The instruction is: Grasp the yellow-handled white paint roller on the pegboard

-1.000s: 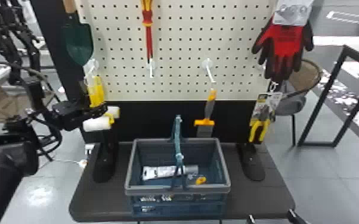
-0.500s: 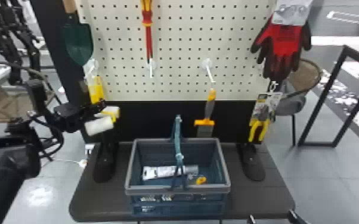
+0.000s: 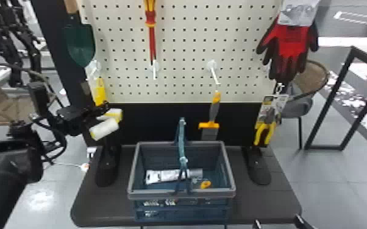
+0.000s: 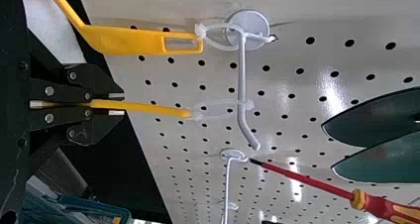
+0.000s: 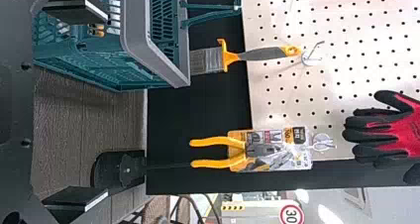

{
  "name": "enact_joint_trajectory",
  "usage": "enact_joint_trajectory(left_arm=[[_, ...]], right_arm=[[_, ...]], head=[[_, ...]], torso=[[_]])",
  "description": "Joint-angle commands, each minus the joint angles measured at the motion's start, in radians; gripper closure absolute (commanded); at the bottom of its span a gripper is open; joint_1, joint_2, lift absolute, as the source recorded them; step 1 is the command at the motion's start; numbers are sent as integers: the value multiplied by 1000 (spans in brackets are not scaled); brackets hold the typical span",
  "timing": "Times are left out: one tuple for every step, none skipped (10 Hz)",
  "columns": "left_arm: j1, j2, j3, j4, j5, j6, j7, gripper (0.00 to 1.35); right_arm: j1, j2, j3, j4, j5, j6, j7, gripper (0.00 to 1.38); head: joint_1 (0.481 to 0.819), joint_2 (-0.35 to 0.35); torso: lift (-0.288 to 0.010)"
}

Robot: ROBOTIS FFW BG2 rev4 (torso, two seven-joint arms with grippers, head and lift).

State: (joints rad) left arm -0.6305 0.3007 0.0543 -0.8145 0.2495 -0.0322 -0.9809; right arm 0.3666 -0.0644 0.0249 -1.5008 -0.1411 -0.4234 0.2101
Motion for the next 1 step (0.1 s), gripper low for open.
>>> enact_joint_trajectory(left_arm=[[-1,0,-2,0,4,-2,2,1214]], right_arm=[[0,0,1,1,0,0,0,73]], head=[[549,0]], torso=[[-100]])
